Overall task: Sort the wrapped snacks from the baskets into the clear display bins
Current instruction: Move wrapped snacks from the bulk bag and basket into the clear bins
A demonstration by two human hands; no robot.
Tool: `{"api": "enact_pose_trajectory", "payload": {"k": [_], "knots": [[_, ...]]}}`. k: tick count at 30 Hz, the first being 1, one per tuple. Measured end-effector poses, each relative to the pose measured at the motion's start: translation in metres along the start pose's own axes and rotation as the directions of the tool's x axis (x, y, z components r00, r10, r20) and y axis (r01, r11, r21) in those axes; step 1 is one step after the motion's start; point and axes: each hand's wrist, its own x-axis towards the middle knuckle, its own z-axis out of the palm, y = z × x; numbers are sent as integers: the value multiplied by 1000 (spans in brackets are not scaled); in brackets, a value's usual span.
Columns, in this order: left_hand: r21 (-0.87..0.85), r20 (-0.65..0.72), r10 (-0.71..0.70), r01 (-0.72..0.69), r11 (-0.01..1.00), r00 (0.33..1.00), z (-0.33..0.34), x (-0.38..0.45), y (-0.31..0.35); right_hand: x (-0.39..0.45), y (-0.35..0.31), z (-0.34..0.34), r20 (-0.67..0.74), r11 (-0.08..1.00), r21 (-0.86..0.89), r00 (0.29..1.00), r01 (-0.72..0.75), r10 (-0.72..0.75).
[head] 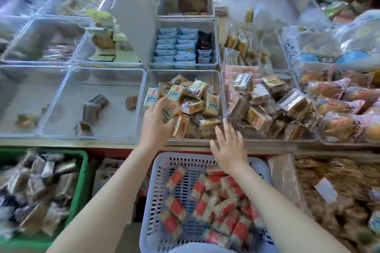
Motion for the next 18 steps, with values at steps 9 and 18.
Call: {"api": "enact_pose_trajectory", "payload": {"k": [9, 18], "knots": [[249, 230, 120, -178, 952, 966, 49, 60, 23, -1, -3, -6, 42, 1000, -30, 999, -8, 9], [494, 232, 176, -272, 826, 957, 51, 27, 31, -1, 0, -6, 42, 999, -12, 998, 39, -38]]}}
